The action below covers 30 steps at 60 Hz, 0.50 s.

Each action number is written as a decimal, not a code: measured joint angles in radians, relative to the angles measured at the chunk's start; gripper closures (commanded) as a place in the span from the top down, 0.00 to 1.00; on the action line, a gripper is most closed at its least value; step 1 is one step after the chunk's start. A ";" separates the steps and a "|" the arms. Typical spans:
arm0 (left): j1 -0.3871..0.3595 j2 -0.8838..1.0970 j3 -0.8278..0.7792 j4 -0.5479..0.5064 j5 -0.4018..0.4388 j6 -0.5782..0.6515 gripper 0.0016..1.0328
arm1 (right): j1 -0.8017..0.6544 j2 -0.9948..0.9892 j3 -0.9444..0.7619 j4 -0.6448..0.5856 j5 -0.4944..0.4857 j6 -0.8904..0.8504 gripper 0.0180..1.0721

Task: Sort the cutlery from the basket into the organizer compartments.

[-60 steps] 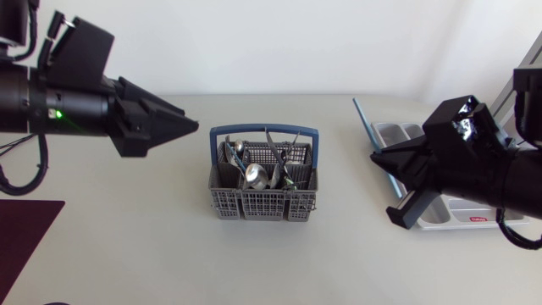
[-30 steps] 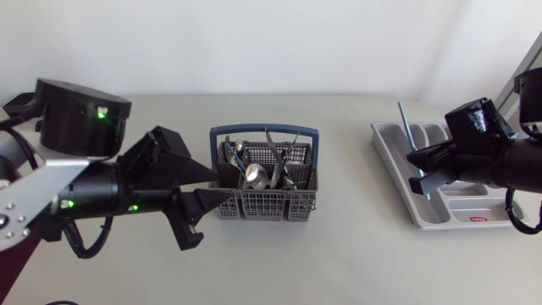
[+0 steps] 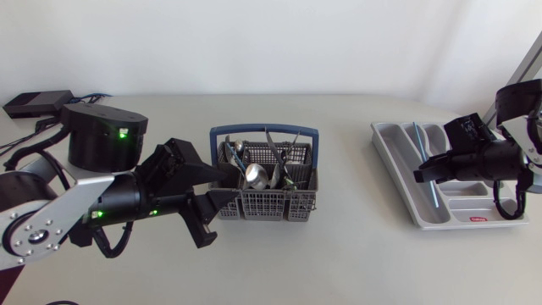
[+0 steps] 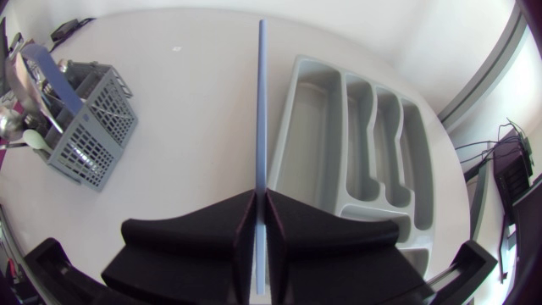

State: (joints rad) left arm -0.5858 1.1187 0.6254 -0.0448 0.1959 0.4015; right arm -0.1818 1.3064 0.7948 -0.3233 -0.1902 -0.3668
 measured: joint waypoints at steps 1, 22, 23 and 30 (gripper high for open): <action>0.000 0.001 -0.002 0.006 -0.001 0.000 0.49 | -0.005 0.016 0.005 0.007 0.004 0.000 0.05; 0.006 0.032 -0.026 0.071 -0.011 0.000 0.49 | -0.045 0.382 0.152 0.063 0.061 0.010 0.05; 0.008 0.033 -0.026 0.073 -0.011 0.000 0.49 | -0.045 0.397 0.159 0.064 0.062 0.014 0.05; 0.015 0.034 -0.027 0.089 -0.014 0.000 0.49 | -0.045 0.473 0.210 0.065 0.082 0.031 0.06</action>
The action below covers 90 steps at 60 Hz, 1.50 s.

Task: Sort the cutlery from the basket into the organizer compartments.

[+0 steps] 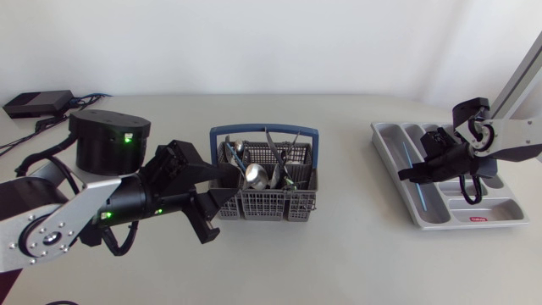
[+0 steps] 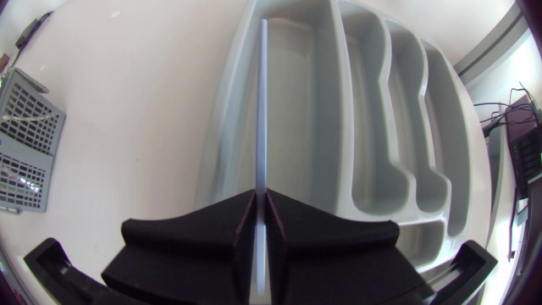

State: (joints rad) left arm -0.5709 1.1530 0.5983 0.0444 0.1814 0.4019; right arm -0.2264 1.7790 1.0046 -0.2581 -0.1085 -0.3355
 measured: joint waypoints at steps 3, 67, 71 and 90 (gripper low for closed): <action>0.000 0.000 -0.006 0.014 0.000 0.000 0.49 | -0.001 0.030 0.029 0.000 0.004 0.012 0.13; -0.022 0.064 -0.080 0.180 0.000 0.018 0.49 | 0.104 -0.216 -0.058 -0.010 0.032 0.052 0.87; -0.022 0.079 -0.080 0.186 0.000 0.018 0.49 | 0.123 -0.235 -0.064 -0.015 0.035 0.056 0.87; -0.028 0.124 -0.059 0.227 0.000 0.018 0.41 | 0.171 -0.276 -0.079 -0.026 0.035 0.067 0.87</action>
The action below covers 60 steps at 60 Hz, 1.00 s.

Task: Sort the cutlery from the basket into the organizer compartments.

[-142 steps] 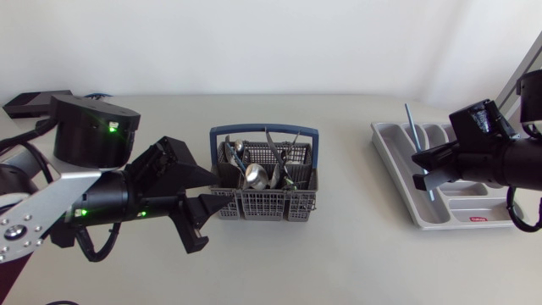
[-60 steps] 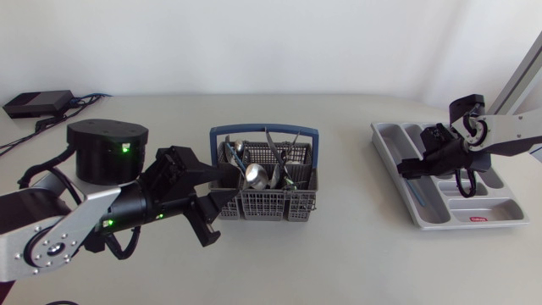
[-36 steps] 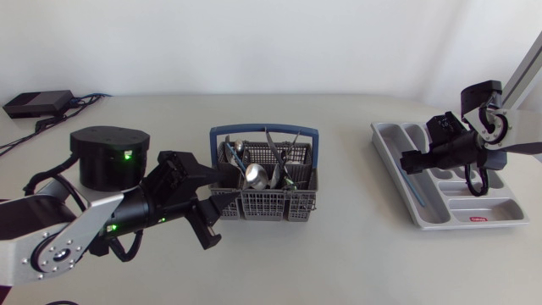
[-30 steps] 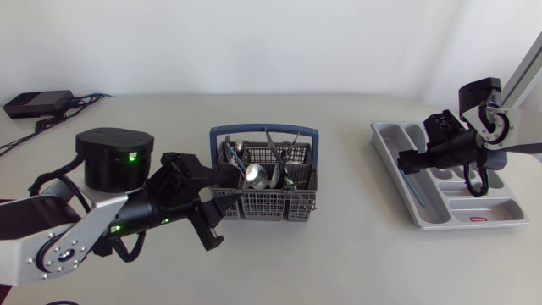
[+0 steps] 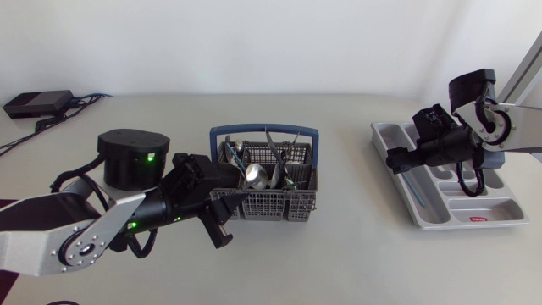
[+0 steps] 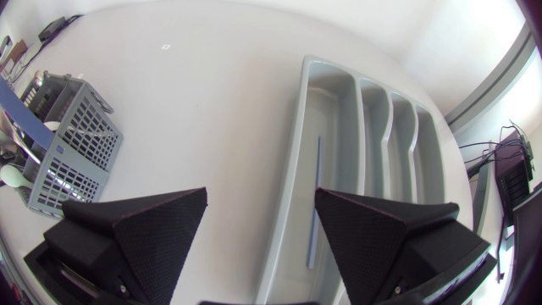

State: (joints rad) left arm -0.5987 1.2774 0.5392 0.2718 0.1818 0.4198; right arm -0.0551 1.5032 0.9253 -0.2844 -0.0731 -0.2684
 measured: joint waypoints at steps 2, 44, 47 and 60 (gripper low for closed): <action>0.000 0.003 0.005 0.002 0.000 0.000 0.41 | 0.001 0.000 -0.002 0.000 0.001 0.000 0.87; -0.013 0.045 0.035 0.064 0.000 -0.027 0.07 | 0.021 -0.006 -0.030 0.000 0.004 0.000 0.87; -0.013 0.045 0.036 0.066 0.000 -0.031 0.03 | 0.021 -0.007 -0.031 0.000 0.004 0.000 0.87; -0.011 0.045 0.036 0.069 0.005 -0.054 0.03 | 0.029 -0.012 -0.034 0.000 0.011 0.000 0.87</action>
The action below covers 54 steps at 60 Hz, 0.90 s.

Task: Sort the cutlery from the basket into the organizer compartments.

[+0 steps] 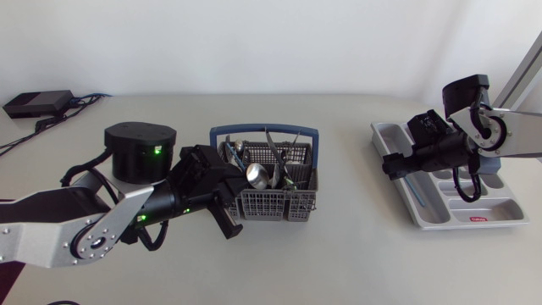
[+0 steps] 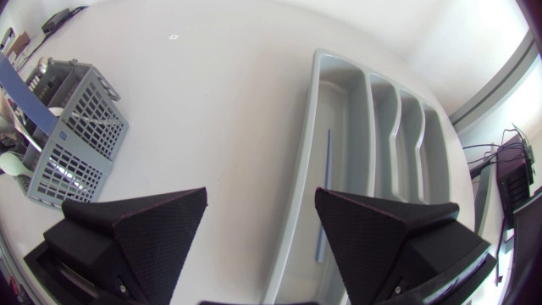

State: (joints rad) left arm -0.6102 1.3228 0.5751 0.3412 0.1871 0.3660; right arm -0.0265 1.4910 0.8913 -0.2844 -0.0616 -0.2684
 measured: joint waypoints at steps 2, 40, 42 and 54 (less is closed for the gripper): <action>0.003 -0.002 0.000 0.000 0.009 -0.007 0.03 | 0.002 -0.003 -0.002 0.000 0.000 0.000 0.87; 0.209 -0.239 -0.004 -0.056 0.229 -0.191 0.03 | 0.088 -0.056 -0.008 -0.006 0.016 0.004 0.87; 0.212 -0.256 -0.003 -0.072 0.235 -0.196 0.03 | 0.097 -0.071 -0.009 -0.009 0.000 0.004 0.87; 0.231 -0.370 0.049 -0.196 0.255 -0.263 0.03 | 0.157 -0.223 -0.011 -0.053 -0.131 -0.002 0.87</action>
State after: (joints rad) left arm -0.3794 0.9531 0.6239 0.1455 0.4419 0.1028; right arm 0.1307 1.2678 0.8803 -0.3374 -0.1928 -0.2699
